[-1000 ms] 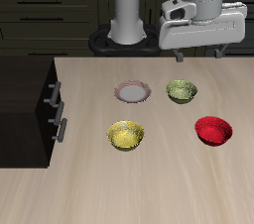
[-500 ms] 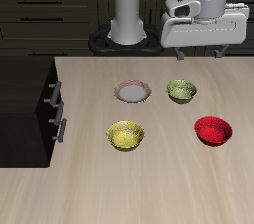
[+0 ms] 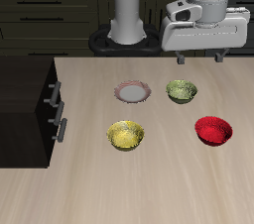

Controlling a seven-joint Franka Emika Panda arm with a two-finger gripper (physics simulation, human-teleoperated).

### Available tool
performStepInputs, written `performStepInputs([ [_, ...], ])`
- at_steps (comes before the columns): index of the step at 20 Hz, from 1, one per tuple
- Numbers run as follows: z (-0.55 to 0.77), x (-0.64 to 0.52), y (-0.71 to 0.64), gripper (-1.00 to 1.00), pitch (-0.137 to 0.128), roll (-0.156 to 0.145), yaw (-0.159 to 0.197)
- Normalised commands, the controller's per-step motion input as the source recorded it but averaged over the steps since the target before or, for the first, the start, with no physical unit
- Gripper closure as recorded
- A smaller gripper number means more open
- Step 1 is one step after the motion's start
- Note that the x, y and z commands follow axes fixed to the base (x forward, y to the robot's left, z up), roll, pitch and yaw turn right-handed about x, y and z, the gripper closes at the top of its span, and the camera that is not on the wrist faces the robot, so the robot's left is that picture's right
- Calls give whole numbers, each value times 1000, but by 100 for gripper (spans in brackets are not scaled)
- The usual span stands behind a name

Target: Place the red bowl on top of the wooden cabinet

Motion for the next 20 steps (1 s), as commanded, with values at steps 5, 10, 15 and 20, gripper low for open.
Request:
performStepInputs([
  [5, -10, 16, 55, -100, 4, 3, 12],
  [10, -11, 43, 150, -100, 2, 24, -4],
  [15, 32, 25, 41, -100, -5, -2, 6],
  [20, -3, 48, 128, -100, 10, 20, -5],
])
